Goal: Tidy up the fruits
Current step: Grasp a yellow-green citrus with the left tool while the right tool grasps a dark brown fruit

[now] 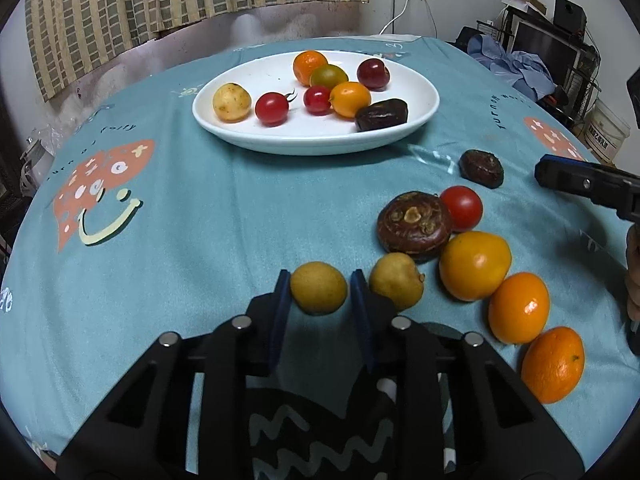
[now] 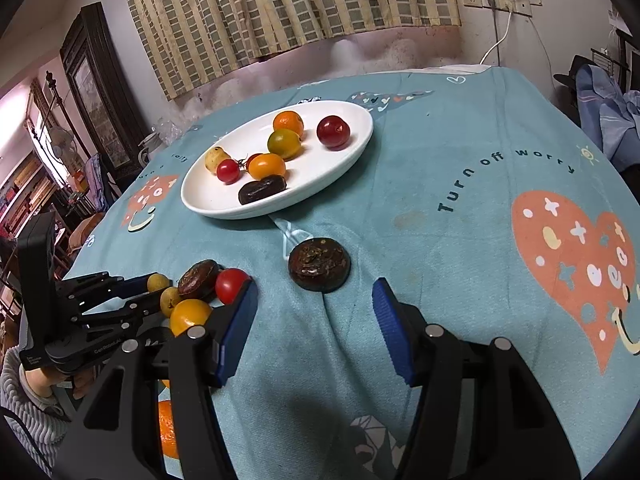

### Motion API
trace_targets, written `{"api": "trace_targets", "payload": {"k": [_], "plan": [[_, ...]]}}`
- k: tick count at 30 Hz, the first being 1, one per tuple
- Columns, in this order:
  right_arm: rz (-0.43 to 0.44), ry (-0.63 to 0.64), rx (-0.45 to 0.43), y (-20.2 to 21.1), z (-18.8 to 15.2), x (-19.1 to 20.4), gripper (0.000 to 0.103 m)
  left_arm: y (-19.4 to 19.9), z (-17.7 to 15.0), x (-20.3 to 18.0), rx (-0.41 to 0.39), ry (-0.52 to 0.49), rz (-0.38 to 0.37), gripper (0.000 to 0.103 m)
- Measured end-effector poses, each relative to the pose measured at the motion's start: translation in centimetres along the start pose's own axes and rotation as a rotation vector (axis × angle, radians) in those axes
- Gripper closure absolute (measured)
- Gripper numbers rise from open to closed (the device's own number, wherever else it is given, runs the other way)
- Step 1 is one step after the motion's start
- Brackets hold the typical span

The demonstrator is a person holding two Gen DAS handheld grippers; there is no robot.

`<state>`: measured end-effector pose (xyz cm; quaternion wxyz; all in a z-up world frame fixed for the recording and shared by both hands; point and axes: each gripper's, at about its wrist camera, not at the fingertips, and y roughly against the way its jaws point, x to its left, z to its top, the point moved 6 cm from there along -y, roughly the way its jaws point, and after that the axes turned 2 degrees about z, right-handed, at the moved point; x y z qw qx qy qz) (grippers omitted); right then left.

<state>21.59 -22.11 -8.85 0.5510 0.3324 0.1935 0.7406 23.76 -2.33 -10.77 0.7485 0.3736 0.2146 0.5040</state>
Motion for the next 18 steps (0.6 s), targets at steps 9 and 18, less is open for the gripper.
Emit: {"api": "trace_targets", "payload": {"k": [9, 18], "plan": [[-0.069, 0.039, 0.034, -2.1, 0.9, 0.2, 0.047, 0.7, 0.2, 1.3, -0.025, 0.058, 0.017, 0.075], [-0.113, 0.093, 0.099, -5.0, 0.6, 0.2, 0.062, 0.1, -0.1, 0.9, -0.001, 0.049, 0.008, 0.075]]}}
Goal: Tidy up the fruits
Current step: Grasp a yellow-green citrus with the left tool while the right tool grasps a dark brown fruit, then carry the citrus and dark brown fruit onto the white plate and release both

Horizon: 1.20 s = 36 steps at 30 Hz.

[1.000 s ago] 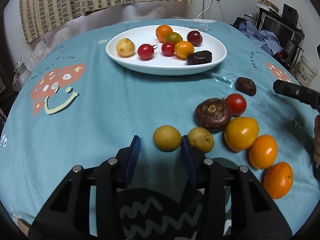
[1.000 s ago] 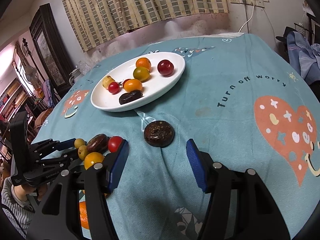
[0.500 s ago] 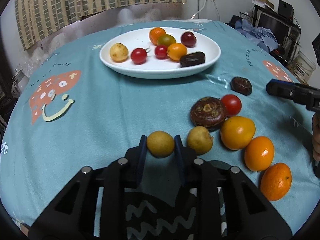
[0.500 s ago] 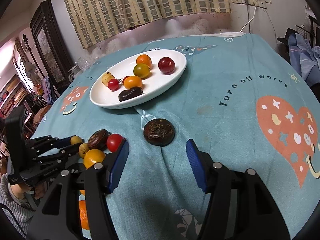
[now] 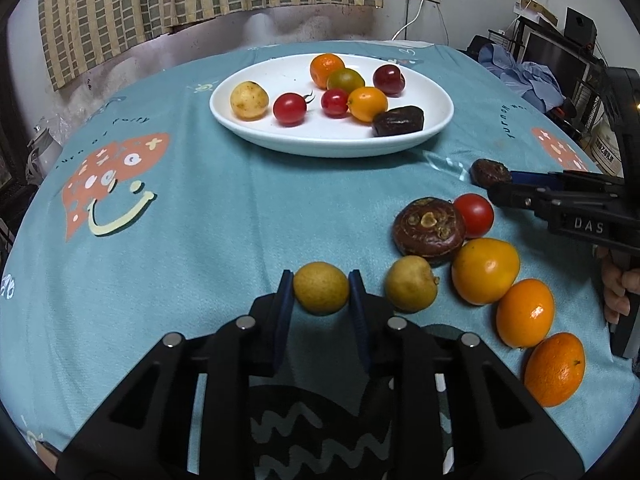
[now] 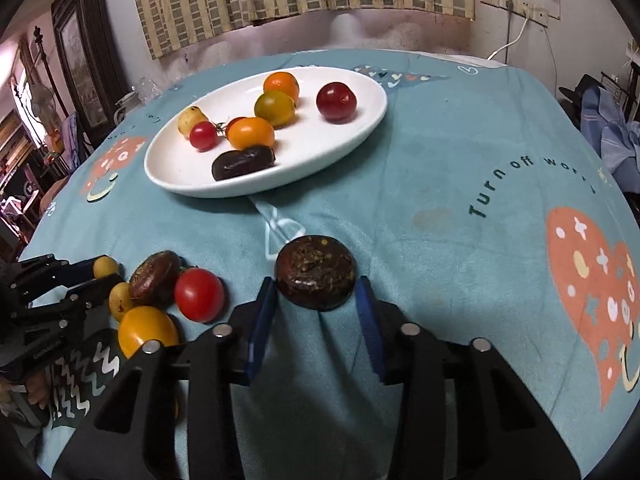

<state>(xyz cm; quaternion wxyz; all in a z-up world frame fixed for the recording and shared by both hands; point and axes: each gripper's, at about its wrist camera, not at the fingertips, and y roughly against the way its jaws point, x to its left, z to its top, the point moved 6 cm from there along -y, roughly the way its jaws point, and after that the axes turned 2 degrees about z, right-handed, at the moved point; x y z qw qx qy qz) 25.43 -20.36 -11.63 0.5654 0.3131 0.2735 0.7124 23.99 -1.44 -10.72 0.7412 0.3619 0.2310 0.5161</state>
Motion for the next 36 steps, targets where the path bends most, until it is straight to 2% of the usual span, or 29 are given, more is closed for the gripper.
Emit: {"api": "trace_targets", "payload": {"k": [3, 5, 7, 9, 10, 12, 13, 14, 17, 19, 21, 22, 25, 28, 32, 36], "plan": [[0.021, 0.001, -0.031, 0.8, 0.1, 0.2, 0.070, 0.0, 0.0, 0.1, -0.002, 0.006, -0.007, 0.075], [0.044, -0.008, -0.064, 2.0, 0.5, 0.0, 0.092, 0.3, 0.1, 0.2, -0.017, 0.015, -0.006, 0.075], [0.052, -0.026, -0.091, 3.0, 1.0, -0.1, 0.092, 0.9, 0.7, 0.3, -0.041, 0.030, -0.015, 0.075], [0.057, -0.001, -0.059, 2.8, 1.0, -0.1, 0.092, 1.7, 1.5, 0.6, -0.066, 0.059, -0.033, 0.075], [0.057, 0.000, -0.041, 2.4, 0.8, -0.2, 0.092, 1.8, 1.7, 0.6, -0.070, 0.062, -0.037, 0.075], [0.050, -0.035, -0.013, 1.7, 0.4, -0.7, 0.079, 1.8, 1.6, 0.6, -0.071, 0.058, -0.036, 0.075], [0.058, -0.040, -0.005, 1.5, 0.3, -0.7, 0.060, 1.7, 1.6, 0.5, -0.067, 0.053, -0.035, 0.075], [0.065, -0.040, -0.015, 1.6, 0.4, -0.6, 0.049, 1.5, 1.4, 0.4, -0.060, 0.048, -0.035, 0.075], [0.048, 0.001, -0.057, 1.9, 0.6, 0.3, 0.049, 1.3, 1.3, 0.1, -0.053, 0.037, -0.032, 0.075], [0.017, 0.004, -0.030, 0.8, 0.8, 0.5, 0.049, 1.2, 1.2, -0.1, -0.051, 0.031, -0.035, 0.075], [0.014, 0.009, 0.017, -0.8, 0.5, 0.7, 0.056, 1.1, 1.1, -0.2, -0.047, 0.024, -0.032, 0.075], [0.008, 0.011, 0.011, -0.7, 0.6, 0.6, 0.059, 1.0, 1.1, -0.2, -0.044, 0.022, -0.030, 0.075], [0.007, 0.019, -0.020, 0.0, 0.7, 0.6, 0.059, 0.4, 0.8, -0.2, -0.028, 0.019, -0.025, 0.075], [0.030, -0.016, -0.088, 2.2, 1.4, -0.1, 0.059, 0.7, 1.3, -0.1, -0.037, 0.036, -0.035, 0.075], [0.053, -0.030, -0.171, 4.7, 4.4, -0.1, 0.059, 1.3, 5.2, 0.8, -0.076, 0.073, -0.024, 0.075], [0.045, -0.004, -0.174, 2.9, 8.5, 0.9, 0.059, 0.2, 9.3, 0.8, -0.102, 0.092, -0.019, 0.075]]}}
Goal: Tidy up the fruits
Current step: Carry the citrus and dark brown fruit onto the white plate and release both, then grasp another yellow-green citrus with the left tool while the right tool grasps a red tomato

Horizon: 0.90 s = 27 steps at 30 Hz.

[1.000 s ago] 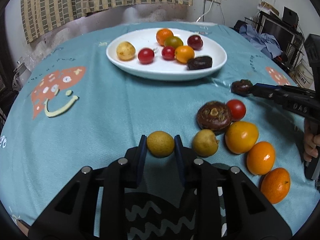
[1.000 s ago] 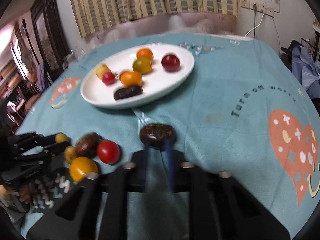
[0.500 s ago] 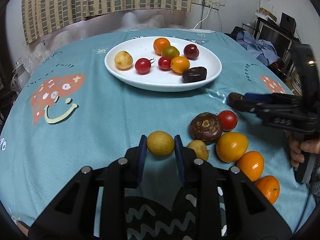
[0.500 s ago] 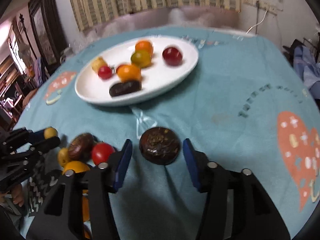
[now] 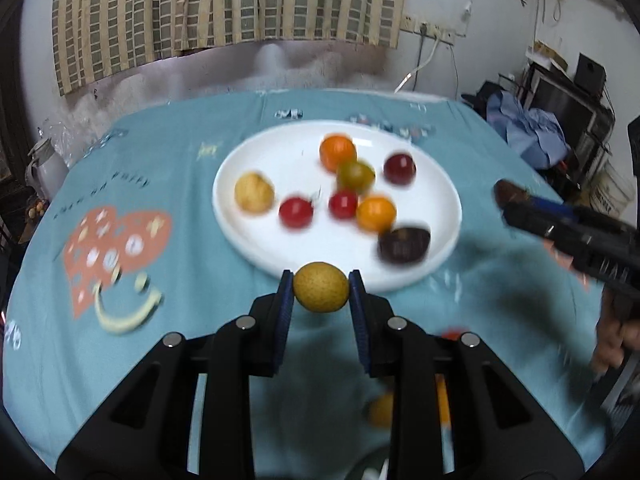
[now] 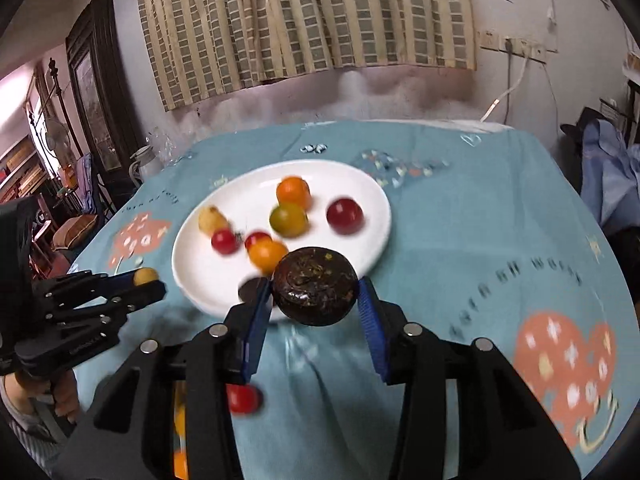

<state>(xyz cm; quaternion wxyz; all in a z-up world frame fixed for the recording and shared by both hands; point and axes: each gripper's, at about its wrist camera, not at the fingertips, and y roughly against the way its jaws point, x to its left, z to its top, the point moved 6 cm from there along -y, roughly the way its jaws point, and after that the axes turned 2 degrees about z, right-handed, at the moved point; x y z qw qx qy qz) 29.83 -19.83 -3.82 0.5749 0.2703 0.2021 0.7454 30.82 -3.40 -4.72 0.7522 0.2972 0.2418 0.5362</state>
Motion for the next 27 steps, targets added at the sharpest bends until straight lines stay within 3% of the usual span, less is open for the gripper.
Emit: {"api": "trace_targets", "payload": {"k": [5, 6, 8, 15, 21, 27], "plan": [[0.007, -0.019, 0.051, -4.7, 0.7, 0.2, 0.058, -3.7, 1.5, -0.1, 0.024, 0.035, 0.003, 0.073], [0.001, -0.021, 0.055, -5.4, 0.7, 0.2, 0.058, -4.1, 1.6, -0.1, 0.026, 0.036, 0.007, 0.069], [-0.024, -0.019, 0.048, -6.0, 0.6, 0.1, 0.043, -4.5, 1.5, 0.2, 0.021, 0.035, 0.021, 0.052], [0.027, -0.041, 0.020, -1.2, -0.4, 0.5, 0.041, -1.5, -0.4, 0.4, 0.009, 0.042, 0.013, 0.051], [0.092, -0.068, 0.038, 4.3, -5.5, 1.0, 0.041, 1.9, -5.9, -1.0, 0.041, -0.006, 0.016, 0.050], [0.115, -0.161, 0.062, 5.2, -9.7, -0.8, 0.041, 2.9, -8.6, -2.4, 0.032, -0.056, 0.033, 0.047]]}}
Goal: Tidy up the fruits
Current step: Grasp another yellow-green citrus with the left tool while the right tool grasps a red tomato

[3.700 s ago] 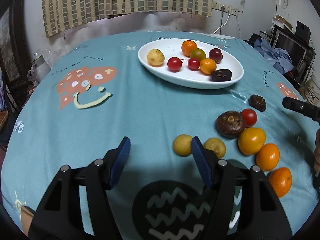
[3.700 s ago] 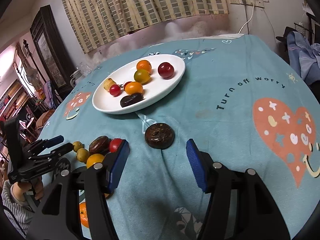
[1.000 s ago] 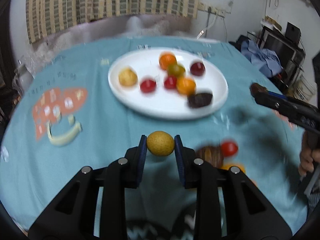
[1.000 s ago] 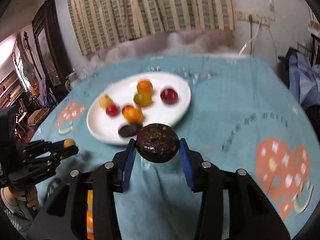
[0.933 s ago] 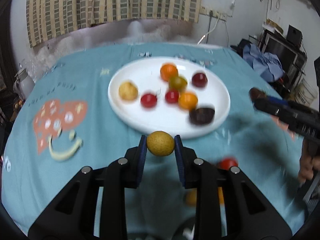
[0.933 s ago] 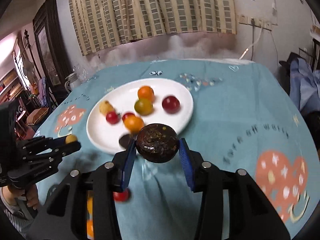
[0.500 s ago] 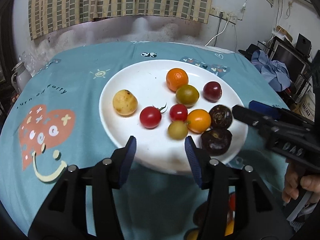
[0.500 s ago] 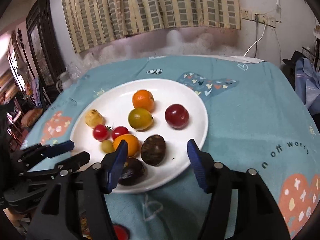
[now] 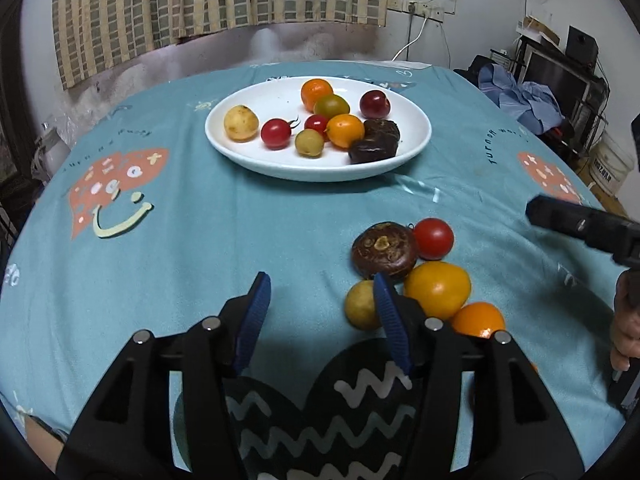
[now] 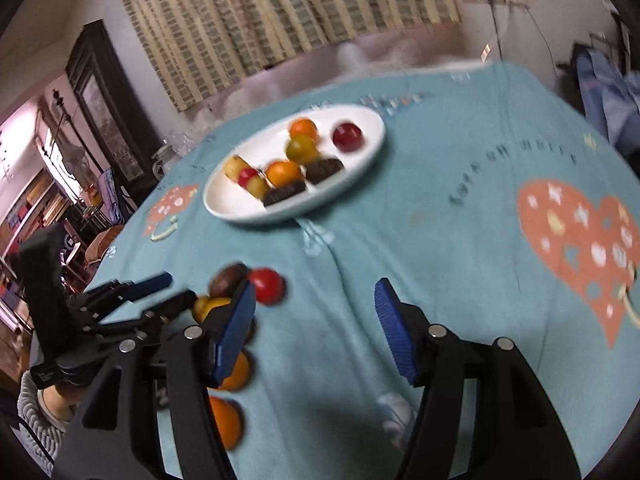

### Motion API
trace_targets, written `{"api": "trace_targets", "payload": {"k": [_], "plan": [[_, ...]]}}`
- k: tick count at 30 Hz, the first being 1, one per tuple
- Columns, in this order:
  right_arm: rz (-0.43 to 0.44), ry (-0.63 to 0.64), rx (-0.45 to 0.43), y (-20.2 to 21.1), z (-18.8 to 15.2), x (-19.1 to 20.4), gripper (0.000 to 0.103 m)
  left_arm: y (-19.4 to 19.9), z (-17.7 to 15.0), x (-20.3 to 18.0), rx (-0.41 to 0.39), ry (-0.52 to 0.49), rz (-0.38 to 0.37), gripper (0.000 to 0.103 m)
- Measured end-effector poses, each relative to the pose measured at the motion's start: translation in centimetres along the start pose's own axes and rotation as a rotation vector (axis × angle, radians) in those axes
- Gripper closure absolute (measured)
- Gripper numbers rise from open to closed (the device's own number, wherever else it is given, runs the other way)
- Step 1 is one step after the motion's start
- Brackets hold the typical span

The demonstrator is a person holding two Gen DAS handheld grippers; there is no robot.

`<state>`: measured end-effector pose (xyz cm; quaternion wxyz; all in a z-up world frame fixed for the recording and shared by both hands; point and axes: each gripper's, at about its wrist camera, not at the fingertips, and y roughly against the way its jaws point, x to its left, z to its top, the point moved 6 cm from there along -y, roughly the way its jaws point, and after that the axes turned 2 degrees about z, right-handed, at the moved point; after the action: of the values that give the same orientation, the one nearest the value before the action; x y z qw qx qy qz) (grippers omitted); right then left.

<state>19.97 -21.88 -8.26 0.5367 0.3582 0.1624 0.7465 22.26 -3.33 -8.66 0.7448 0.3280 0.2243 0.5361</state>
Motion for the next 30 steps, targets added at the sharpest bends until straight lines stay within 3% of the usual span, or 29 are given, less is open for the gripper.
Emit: {"api": "trace_targets", "payload": {"k": [5, 9, 13, 18, 20, 21, 25, 30], "plan": [[0.002, -0.016, 0.006, -0.2, 0.2, -0.5, 0.041, -0.1, -0.4, -0.9, -0.007, -0.032, -0.068, 0.048], [0.001, 0.016, 0.007, -0.1, 0.0, 0.2, 0.041, -1.2, -1.3, -2.0, 0.035, -0.096, -0.066, 0.049], [-0.005, 0.026, 0.008, -0.1, -0.2, 0.3, 0.041, -2.0, -1.1, -1.5, 0.069, -0.061, -0.099, 0.052], [-0.014, 0.023, 0.017, -0.5, -0.4, 0.0, 0.041, -2.4, -0.8, -1.5, 0.067, -0.049, -0.096, 0.060], [-0.015, 0.026, 0.022, -0.7, -0.5, 0.0, 0.041, -2.3, -0.8, -1.9, 0.065, -0.058, -0.105, 0.074], [-0.014, 0.029, 0.023, -0.8, -0.5, 0.1, 0.041, -2.2, -0.9, -2.2, 0.064, -0.067, -0.118, 0.076], [0.001, 0.062, 0.029, -1.1, -0.7, 0.8, 0.041, -1.9, -1.1, -2.5, 0.064, -0.099, -0.112, 0.076], [0.041, 0.047, 0.111, -3.2, -0.5, 2.3, 0.041, -0.9, -0.2, 0.3, 0.026, -0.027, -0.072, 0.076]]}}
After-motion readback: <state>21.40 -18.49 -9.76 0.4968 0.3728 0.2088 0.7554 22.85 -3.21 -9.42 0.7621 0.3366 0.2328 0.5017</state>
